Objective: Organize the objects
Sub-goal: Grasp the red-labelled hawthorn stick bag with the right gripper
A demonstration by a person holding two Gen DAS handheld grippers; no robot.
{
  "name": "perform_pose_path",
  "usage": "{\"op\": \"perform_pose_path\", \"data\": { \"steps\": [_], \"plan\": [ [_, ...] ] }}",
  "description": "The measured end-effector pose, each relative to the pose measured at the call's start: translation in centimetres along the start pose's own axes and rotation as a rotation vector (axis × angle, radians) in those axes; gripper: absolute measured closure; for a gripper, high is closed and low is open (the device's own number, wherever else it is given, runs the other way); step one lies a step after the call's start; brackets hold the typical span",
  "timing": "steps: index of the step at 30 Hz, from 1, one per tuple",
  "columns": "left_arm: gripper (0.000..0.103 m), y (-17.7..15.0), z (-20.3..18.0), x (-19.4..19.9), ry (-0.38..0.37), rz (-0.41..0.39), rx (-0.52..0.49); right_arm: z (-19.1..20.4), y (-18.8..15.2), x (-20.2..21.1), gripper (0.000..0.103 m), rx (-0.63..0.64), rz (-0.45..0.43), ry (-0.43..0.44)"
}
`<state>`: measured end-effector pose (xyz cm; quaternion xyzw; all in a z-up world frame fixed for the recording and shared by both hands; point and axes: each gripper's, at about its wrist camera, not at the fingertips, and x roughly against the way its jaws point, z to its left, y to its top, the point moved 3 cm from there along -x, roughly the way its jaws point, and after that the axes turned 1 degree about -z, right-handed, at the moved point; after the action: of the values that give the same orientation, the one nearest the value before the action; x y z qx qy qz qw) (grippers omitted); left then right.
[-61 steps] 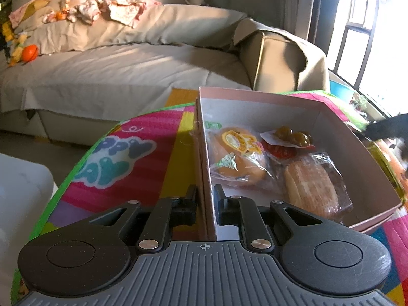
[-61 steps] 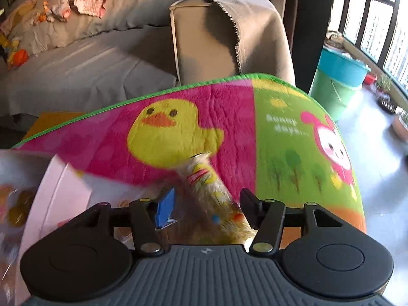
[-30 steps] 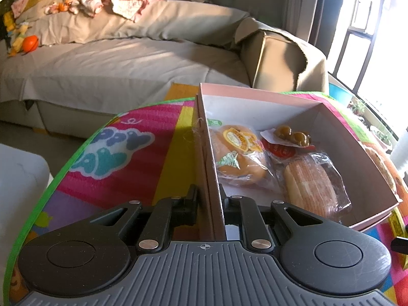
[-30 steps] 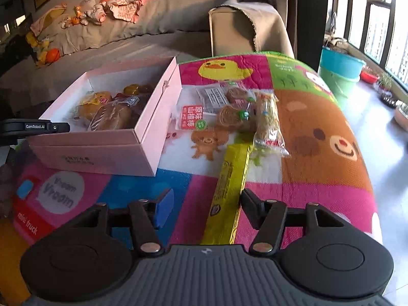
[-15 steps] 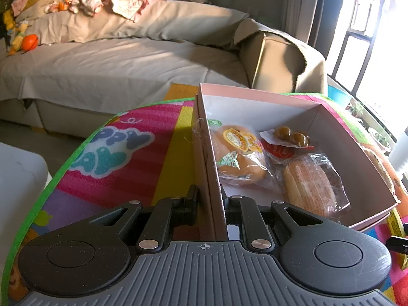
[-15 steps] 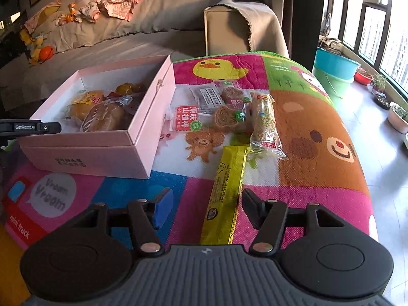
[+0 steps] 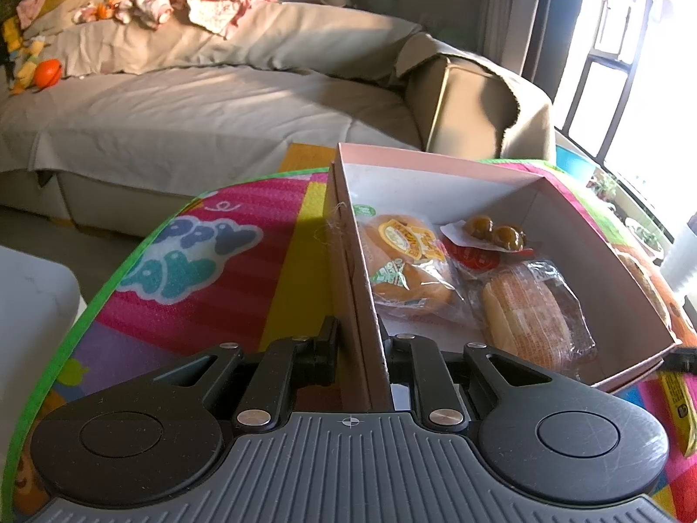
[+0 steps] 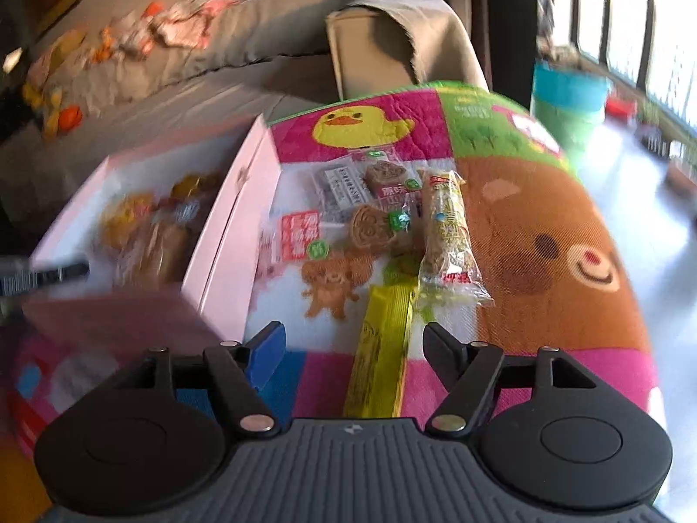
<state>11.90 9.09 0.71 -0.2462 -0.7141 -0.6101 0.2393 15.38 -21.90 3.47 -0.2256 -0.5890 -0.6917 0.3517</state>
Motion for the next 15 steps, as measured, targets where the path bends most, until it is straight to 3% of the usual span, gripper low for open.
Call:
{"op": "perform_pose_path", "data": {
  "steps": [6,9,15],
  "plan": [
    [0.086,0.0,0.0,0.0,0.0,0.0,-0.001,-1.0,4.4,-3.9,0.032,-0.179,0.037,0.067],
    [0.086,0.0,0.0,0.0,0.001,0.0,-0.002,-0.9,6.1,-6.6,0.03,-0.235,0.072,0.038],
    [0.086,0.0,0.0,0.0,0.0,-0.001,-0.002,1.2,7.4,-9.2,0.026,-0.062,0.022,-0.109]
  ]
}}
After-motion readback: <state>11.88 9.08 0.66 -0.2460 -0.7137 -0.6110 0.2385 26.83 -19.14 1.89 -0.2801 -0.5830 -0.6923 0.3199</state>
